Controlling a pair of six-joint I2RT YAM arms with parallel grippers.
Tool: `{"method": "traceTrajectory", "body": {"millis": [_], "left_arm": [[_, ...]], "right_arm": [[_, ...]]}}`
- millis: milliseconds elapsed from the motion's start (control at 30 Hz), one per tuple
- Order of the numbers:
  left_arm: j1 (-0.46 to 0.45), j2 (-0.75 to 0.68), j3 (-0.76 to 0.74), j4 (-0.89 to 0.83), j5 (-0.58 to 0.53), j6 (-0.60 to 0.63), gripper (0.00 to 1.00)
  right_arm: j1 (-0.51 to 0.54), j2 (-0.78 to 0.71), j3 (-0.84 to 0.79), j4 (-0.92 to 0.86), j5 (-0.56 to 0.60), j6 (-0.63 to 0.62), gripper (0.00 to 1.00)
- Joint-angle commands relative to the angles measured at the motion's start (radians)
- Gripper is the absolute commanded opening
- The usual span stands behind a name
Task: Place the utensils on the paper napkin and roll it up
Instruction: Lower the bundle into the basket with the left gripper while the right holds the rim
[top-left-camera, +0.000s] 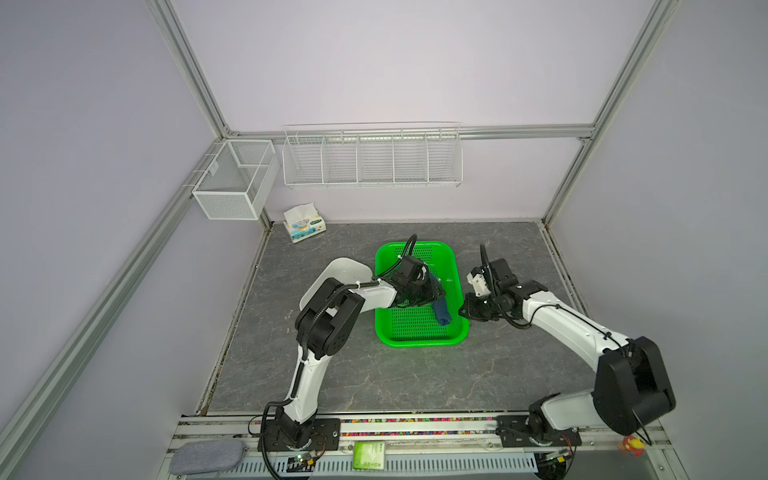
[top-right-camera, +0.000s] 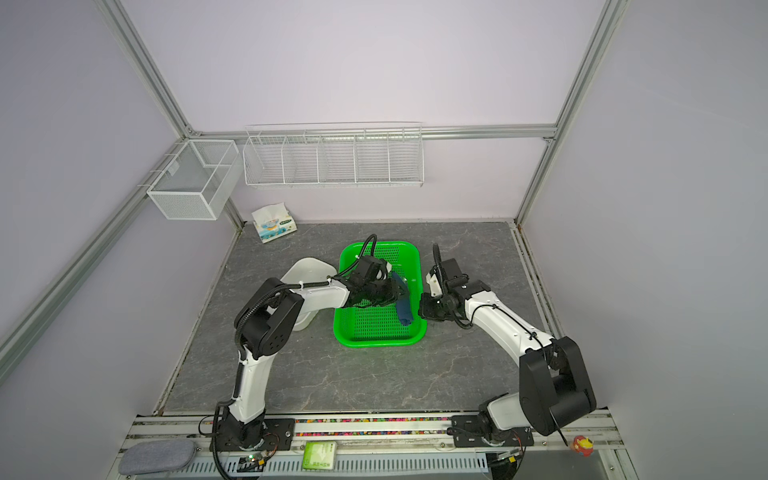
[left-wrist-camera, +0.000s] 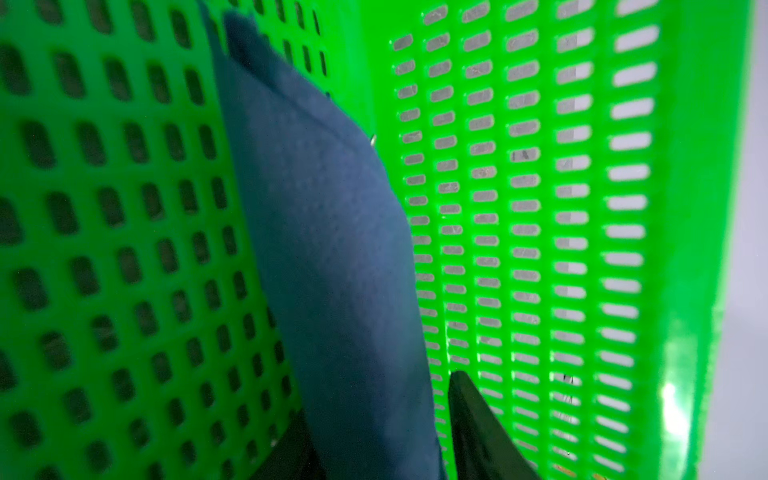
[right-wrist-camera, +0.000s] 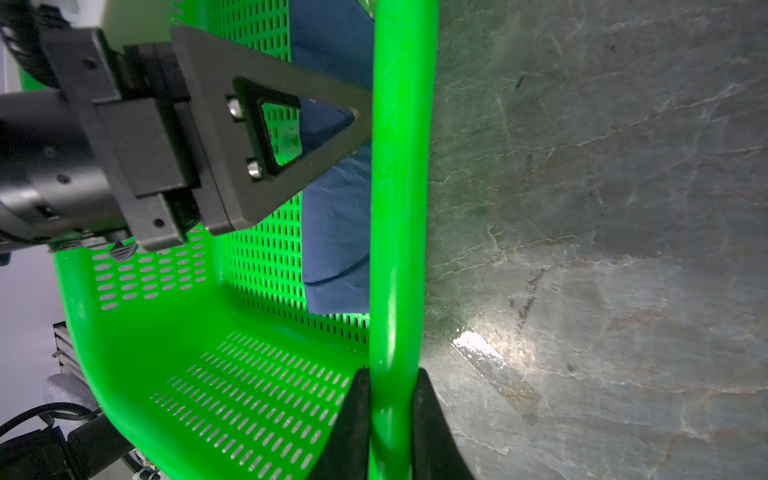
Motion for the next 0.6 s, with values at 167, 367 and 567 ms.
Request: {"method": "traceTrajectory", "body": {"millis": [167, 367, 567], "left_arm": [[0.004, -0.036, -0.022, -0.139, -0.084, 0.052, 0.48], [0.003, -0.071, -0.048, -0.122, -0.064, 0.051, 0.48], [0.003, -0.106, -0.103, -0.13, -0.084, 0.054, 0.45]], "right_arm": [[-0.001, -0.041, -0.011, -0.03, 0.036, 0.016, 0.12], [-0.002, -0.041, -0.013, -0.028, 0.037, 0.019, 0.12], [-0.001, -0.049, -0.013, -0.03, 0.038, 0.018, 0.12]]}}
